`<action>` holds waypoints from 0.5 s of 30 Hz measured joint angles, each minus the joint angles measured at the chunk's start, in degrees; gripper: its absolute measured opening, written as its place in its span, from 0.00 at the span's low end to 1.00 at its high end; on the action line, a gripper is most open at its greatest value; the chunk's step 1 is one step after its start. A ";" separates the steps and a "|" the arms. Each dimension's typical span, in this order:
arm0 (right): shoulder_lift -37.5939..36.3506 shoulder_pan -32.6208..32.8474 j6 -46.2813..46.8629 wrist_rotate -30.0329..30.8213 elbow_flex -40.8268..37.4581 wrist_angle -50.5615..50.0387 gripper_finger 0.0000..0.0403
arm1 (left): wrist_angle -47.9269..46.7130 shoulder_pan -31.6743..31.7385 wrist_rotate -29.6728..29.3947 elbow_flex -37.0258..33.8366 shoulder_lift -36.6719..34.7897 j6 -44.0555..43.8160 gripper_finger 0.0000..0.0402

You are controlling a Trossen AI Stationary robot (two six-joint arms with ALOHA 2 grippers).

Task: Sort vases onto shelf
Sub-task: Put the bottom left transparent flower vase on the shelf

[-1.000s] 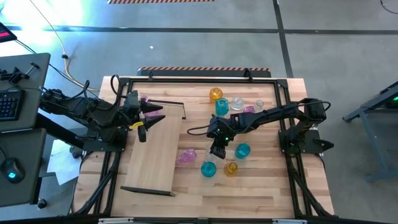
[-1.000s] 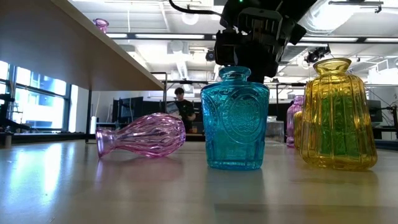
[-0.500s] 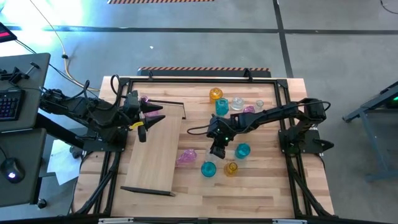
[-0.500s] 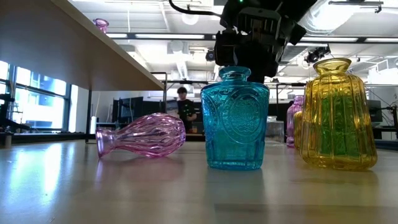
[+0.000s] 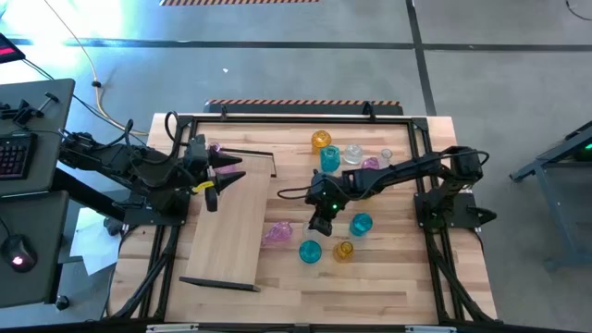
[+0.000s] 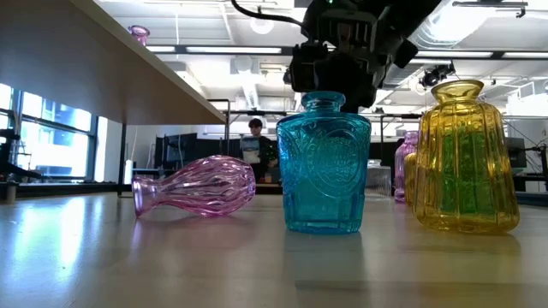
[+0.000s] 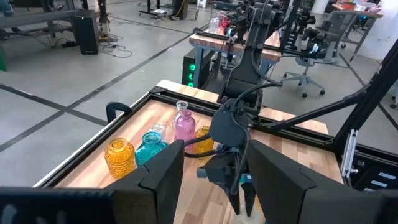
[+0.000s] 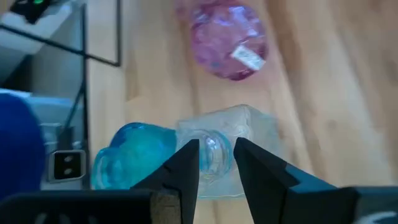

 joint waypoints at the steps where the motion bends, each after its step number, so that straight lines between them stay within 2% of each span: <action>1: -0.01 -0.10 -0.04 0.96 0.08 -1.23 0.27 | 0.00 0.00 0.02 0.00 0.00 0.08 0.42; 4: -0.08 -0.83 0.16 3.33 0.07 -4.76 0.27 | 0.01 0.00 0.00 0.00 0.00 0.63 0.42; 9: 0.79 -2.30 -0.12 3.86 -0.53 -7.81 0.28 | 0.00 0.00 0.00 0.00 0.00 1.11 0.42; 15: 0.61 -2.03 -1.91 3.29 -0.25 -9.95 0.36 | -0.30 0.00 -0.01 0.00 -0.02 1.11 0.42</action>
